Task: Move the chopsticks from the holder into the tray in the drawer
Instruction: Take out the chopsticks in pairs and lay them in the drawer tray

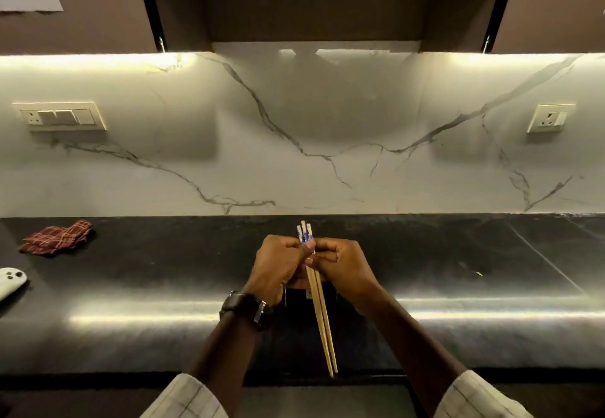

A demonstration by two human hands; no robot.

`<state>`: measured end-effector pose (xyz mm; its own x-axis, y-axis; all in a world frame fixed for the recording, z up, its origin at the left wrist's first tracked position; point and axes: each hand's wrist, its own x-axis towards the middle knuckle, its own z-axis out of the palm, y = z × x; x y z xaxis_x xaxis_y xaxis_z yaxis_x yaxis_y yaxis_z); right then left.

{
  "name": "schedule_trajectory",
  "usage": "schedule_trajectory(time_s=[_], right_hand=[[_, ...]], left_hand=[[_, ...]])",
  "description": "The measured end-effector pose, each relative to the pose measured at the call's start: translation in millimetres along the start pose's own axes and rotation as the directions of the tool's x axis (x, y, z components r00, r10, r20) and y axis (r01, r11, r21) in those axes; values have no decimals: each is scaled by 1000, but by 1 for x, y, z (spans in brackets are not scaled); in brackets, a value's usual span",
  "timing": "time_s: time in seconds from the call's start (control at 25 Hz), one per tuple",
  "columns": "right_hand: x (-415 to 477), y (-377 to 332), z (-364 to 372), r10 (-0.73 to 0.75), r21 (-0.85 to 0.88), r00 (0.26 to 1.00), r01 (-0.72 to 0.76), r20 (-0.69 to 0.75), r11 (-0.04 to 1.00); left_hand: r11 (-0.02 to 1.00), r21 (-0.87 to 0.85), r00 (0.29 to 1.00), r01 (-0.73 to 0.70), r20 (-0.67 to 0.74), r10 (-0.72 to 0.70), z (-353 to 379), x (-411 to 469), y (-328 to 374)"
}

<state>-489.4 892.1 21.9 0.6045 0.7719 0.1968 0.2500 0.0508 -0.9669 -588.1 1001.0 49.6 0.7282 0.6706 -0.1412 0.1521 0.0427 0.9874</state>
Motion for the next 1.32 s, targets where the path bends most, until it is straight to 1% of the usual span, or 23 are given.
schedule_trajectory(time_s=[0.08,0.2,0.28,0.32,0.36,0.4,0.48,0.56,0.68,0.72,0.8,0.84,0.92,1.0,1.04,1.08,1.16,1.24,1.28,1.32], right_hand=[[-9,4,3,87,79,996,-86,-13,993],[-19,8,7,239,264,968,-212,-75,941],[-27,17,11,360,389,924,-286,-130,876],[-31,22,13,413,432,898,-315,-152,845],[-36,29,15,449,453,876,-335,-173,826],[-41,35,15,470,456,863,-348,-187,819],[-48,44,12,473,410,860,-368,-191,834],[-51,47,7,458,333,870,-383,-184,862],[-50,47,-3,398,281,891,-333,-219,900],[-50,46,-5,380,274,900,-318,-214,908],[-50,48,-6,348,187,919,-315,-187,931],[-51,49,-6,351,130,921,-332,-170,934],[-56,54,-5,386,74,911,-379,-148,923],[-65,62,-3,422,70,900,-417,-110,906],[-71,67,-1,451,119,888,-440,-93,890],[-77,73,1,494,216,865,-467,-92,858],[-90,88,3,610,443,784,-509,-116,738],[-104,105,0,715,605,677,-498,-176,621],[-113,119,-3,758,676,622,-474,-196,564],[-124,133,-8,789,718,584,-464,-192,519]], left_hand=[[998,-19,995,59,81,-58,3,-6,-8],[985,-25,965,171,205,-162,7,-11,-19],[959,-41,903,279,351,-248,9,-15,-31],[953,-46,872,301,417,-256,10,-17,-39],[955,-48,856,292,457,-239,11,-20,-49],[962,-50,851,268,481,-212,10,-22,-57],[970,-47,843,237,507,-182,8,-26,-70],[964,-24,814,266,541,-211,5,-26,-78],[940,5,748,341,605,-275,1,-28,-86],[936,17,729,351,622,-285,2,-29,-89],[936,54,710,348,637,-301,4,-32,-94],[937,75,709,342,634,-310,5,-33,-97],[929,93,707,357,623,-334,6,-34,-105],[914,100,693,394,621,-367,5,-36,-113],[906,119,682,407,621,-387,6,-37,-119],[896,145,668,419,620,-412,7,-39,-122],[878,213,639,428,616,-461,12,-45,-131],[848,305,597,434,607,-524,6,-47,-145],[832,365,572,419,606,-554,-2,-48,-155],[817,429,562,385,593,-576,-12,-50,-164]])
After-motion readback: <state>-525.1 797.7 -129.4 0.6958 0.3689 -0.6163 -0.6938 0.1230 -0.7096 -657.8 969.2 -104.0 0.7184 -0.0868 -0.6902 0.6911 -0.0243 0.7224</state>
